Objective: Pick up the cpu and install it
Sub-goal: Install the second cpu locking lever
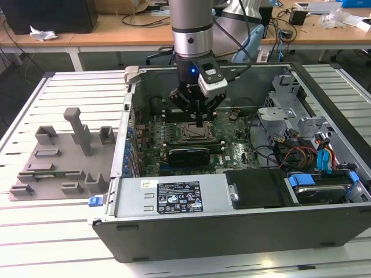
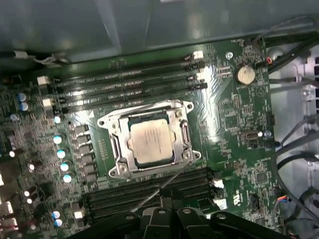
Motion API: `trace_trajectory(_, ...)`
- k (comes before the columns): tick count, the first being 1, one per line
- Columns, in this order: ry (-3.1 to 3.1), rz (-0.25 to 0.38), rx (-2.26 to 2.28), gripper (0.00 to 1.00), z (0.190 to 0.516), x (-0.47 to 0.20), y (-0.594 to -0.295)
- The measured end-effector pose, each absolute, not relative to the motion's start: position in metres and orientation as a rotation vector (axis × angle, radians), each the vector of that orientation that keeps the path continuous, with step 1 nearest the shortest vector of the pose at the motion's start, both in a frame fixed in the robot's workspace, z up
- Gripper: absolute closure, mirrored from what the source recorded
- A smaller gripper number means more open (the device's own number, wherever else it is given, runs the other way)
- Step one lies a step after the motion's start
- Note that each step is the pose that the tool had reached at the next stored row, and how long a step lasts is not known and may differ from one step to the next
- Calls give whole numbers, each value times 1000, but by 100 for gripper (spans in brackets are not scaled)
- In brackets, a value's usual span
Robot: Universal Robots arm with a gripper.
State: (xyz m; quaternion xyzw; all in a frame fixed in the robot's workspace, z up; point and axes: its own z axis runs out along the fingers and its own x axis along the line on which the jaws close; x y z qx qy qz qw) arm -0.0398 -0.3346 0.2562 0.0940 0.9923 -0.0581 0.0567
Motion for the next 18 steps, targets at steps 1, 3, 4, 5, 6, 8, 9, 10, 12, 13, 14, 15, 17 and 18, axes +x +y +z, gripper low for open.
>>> trace_trajectory(1, 3010, -174, 285, 89, 255, -40, -337)
trace_trajectory(3, 3011, -170, 285, 89, 254, -40, -339)
trace_trajectory(4, 3011, -167, 286, 89, 253, -41, -340)
trace_trajectory(5, 3012, -164, 286, 89, 252, -41, -341)
trace_trajectory(6, 3013, -159, 284, 89, 250, -42, -342)
trace_trajectory(8, 3015, -146, 266, 89, 247, -44, -342)
trace_trajectory(9, 3017, -138, 253, 89, 246, -45, -342)
trace_trajectory(10, 3019, -129, 233, 89, 245, -46, -342)
trace_trajectory(12, 3019, -130, 230, 89, 245, -46, -342)
trace_trajectory(13, 3019, -130, 229, 89, 245, -46, -342)
trace_trajectory(14, 3024, -130, 229, 89, 244, -46, -342)
trace_trajectory(15, 3037, -133, 228, 89, 244, -46, -343)
trace_trajectory(17, 3054, -135, 228, 89, 243, -46, -343)
trace_trajectory(18, 3055, -136, 228, 89, 243, -46, -343)
